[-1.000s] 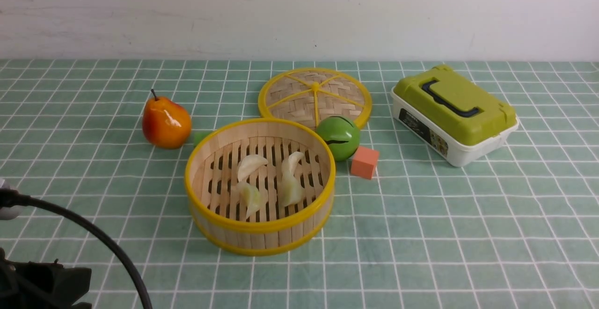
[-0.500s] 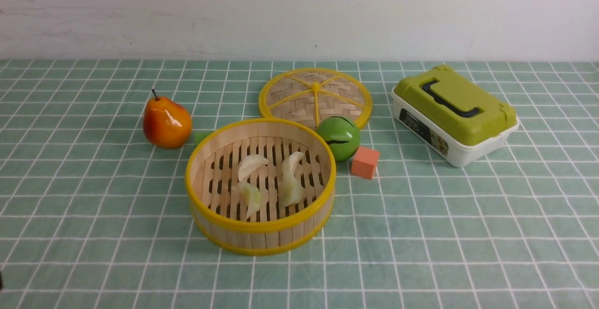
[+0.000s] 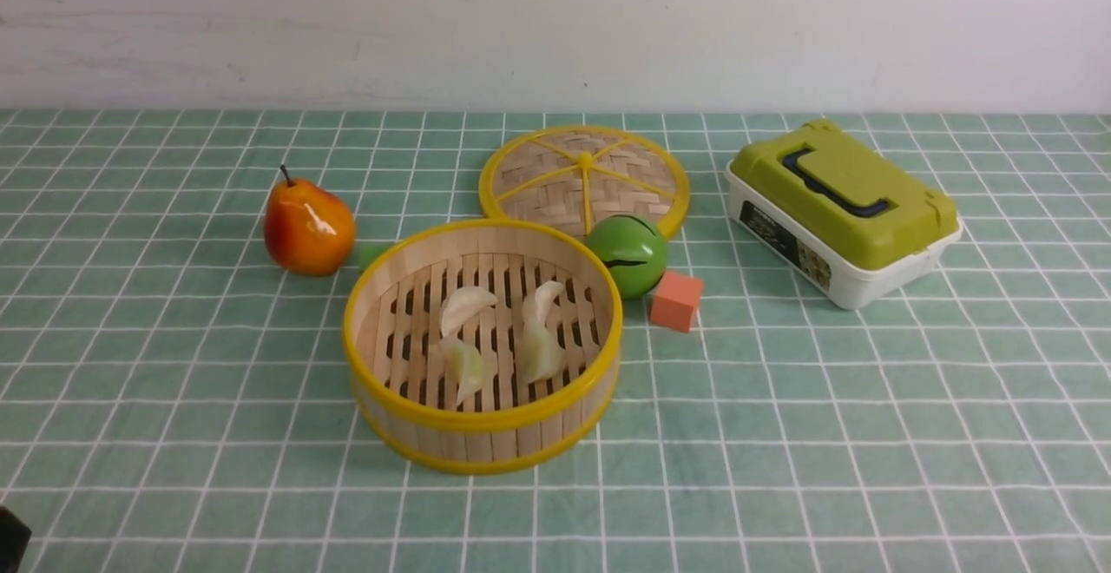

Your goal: Put the dumplings into the steamer on the table with the blue tablecloth.

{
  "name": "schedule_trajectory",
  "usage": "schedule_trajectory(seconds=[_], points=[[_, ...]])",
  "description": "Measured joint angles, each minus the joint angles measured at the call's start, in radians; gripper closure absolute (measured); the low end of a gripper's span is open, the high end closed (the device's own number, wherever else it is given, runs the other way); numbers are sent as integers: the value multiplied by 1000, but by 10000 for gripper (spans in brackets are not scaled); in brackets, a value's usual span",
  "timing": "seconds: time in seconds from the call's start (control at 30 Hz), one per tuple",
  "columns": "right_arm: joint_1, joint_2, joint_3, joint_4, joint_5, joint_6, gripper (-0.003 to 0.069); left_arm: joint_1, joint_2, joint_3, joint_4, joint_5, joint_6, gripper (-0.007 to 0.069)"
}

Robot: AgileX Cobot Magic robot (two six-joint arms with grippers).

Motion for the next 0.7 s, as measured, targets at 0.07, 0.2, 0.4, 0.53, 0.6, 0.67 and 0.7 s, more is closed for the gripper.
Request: schedule_trajectory(seconds=[0.07,0.2,0.4,0.53,0.6,0.67,0.7], points=[[0,0,0,0,0,0,600,-15,0,1,-3,8,0,473],[0,0,0,0,1,0,593,-22,0,1,-5,87,21,578],[0,0,0,0,2,0,582,-23,0,2,-74,306,163,638],[0,0,0,0,3,0,576,-23,0,4,-110,351,228,638],[0,0,0,0,3,0,575,-23,0,4,-113,351,239,638],[0,0,0,0,3,0,573,-23,0,4,-115,351,243,638],[0,0,0,0,3,0,571,-23,0,4,-116,351,243,638]])
